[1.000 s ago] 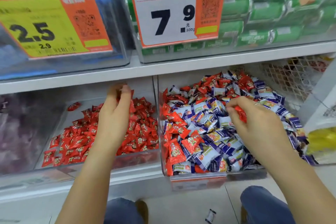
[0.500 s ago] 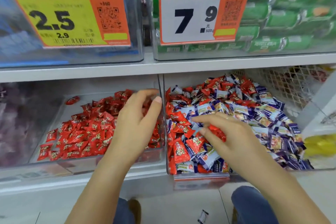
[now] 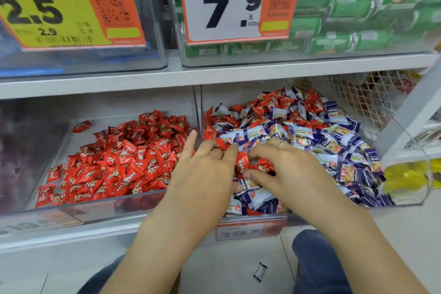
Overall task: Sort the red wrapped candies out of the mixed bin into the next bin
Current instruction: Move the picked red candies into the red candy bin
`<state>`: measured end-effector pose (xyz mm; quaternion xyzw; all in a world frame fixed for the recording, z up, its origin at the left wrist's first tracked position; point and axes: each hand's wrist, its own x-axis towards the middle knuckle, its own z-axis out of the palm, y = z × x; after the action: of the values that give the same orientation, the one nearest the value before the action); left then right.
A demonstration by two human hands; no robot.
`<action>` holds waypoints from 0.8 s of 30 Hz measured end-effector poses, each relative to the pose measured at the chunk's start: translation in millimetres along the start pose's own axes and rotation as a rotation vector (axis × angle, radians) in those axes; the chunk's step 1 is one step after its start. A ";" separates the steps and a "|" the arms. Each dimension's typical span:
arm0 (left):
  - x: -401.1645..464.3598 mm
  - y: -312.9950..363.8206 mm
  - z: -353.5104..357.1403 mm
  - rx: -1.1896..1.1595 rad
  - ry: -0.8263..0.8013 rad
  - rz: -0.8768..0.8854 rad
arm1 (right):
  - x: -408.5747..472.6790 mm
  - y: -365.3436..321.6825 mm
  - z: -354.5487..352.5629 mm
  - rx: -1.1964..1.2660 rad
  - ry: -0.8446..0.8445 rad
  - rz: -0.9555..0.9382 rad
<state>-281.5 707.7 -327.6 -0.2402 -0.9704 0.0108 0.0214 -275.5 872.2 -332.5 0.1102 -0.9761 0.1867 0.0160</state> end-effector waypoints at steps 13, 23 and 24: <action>7.9 -11.7 -7.0 -0.376 0.361 -0.088 | -14.5 30.7 -17.4 0.246 0.233 0.111; 14.5 -20.0 -14.4 -0.310 0.387 -0.215 | -20.7 -2.7 -7.3 0.151 0.011 -0.101; 17.1 -18.3 -12.2 -0.224 0.380 -0.179 | -20.8 -8.0 -4.4 0.073 -0.014 -0.132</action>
<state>-304.5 699.6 -314.3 -0.1518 -0.9616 -0.1444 0.1776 -253.5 870.9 -327.0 0.1760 -0.9593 0.2201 0.0174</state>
